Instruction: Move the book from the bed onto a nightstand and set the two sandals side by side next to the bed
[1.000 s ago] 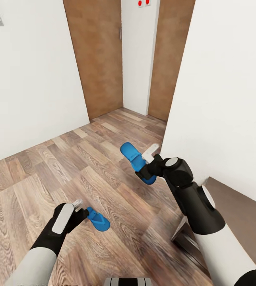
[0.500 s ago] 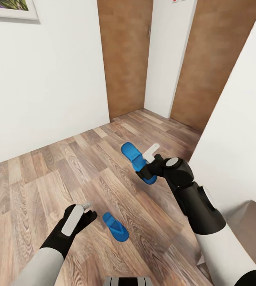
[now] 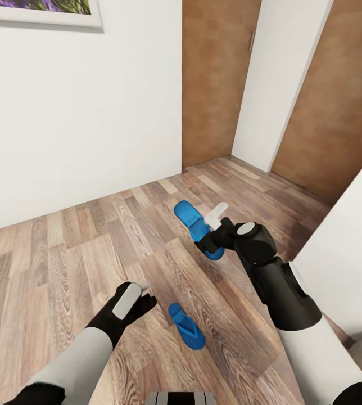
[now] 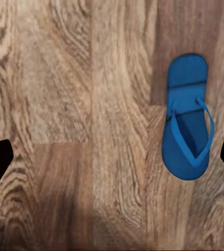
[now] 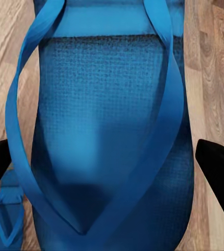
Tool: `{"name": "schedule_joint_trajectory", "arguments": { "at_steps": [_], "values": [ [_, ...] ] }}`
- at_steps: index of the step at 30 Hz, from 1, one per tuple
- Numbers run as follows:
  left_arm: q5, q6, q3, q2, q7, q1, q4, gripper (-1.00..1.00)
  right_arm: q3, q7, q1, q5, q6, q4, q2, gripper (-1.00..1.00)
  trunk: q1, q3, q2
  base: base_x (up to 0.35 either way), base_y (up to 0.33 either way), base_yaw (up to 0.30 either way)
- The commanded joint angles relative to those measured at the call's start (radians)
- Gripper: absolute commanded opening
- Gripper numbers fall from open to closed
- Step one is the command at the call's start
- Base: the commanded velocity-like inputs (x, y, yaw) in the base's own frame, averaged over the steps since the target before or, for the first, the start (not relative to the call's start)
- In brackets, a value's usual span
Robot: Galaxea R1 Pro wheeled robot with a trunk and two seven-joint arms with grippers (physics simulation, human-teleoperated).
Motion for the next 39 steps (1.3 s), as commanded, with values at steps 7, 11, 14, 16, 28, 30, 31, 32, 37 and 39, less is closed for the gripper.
{"name": "schedule_joint_trajectory", "arguments": {
  "at_steps": [7,11,14,16,28,30,31,32,37,39],
  "values": [
    [0.074,-0.03,-0.058,-0.024,-0.068,-0.07,0.13,1.0,-0.027,0.014,-0.007,0.006,0.005,-0.001,-0.058,-1.0,0.0,-0.001,0.0,0.001,0.002,0.044],
    [0.076,-0.027,-0.069,-0.025,-0.043,-0.073,0.136,1.0,-0.03,0.015,-0.01,0.006,0.005,-0.001,-0.063,-1.0,0.0,-0.001,0.0,0.0,0.0,-0.229],
    [0.078,-0.025,-0.098,-0.025,-0.033,-0.074,0.136,1.0,-0.032,0.015,-0.011,0.006,0.005,-0.001,-0.064,-1.0,0.0,-0.001,0.0,0.0,0.0,-0.251],
    [0.082,-0.021,-0.118,-0.025,-0.023,-0.075,0.129,1.0,-0.036,0.015,-0.011,0.006,0.005,-0.001,-0.065,-1.0,0.0,-0.001,0.0,0.0,0.0,-0.26],
    [0.178,-0.008,-0.138,-0.02,0.141,-0.085,0.016,1.0,-0.061,0.015,-0.009,0.006,0.005,-0.001,-0.065,-1.0,0.002,-0.021,-0.002,0.0,0.0,-0.238],
    [0.181,-0.035,-0.137,-0.018,0.126,-0.093,0.019,1.0,-0.06,0.015,-0.005,0.006,0.005,-0.001,-0.064,-1.0,0.003,-0.028,-0.002,0.0,0.0,-0.063],
    [0.179,-0.05,-0.137,-0.017,0.124,-0.092,0.02,1.0,-0.06,0.015,-0.003,0.006,0.005,-0.001,-0.063,-1.0,0.003,-0.032,-0.002,0.0,0.0,-0.07],
    [0.178,-0.063,-0.138,-0.017,0.124,-0.091,0.021,1.0,-0.059,0.015,-0.002,0.006,0.005,-0.001,-0.063,-1.0,0.004,-0.036,-0.002,0.0,0.0,-0.099],
    [0.18,-0.145,-0.135,-0.009,0.124,-0.036,0.022,1.0,-0.07,0.025,-0.028,0.005,0.005,-0.001,-0.064,-1.0,0.006,-0.055,-0.004,0.0,0.0,-0.213],
    [0.183,-0.154,-0.135,-0.011,0.126,-0.035,0.022,1.0,-0.074,0.036,-0.051,0.005,0.005,-0.001,-0.064,-1.0,0.007,-0.063,-0.004,0.0,0.0,-0.264]
  ]
}}
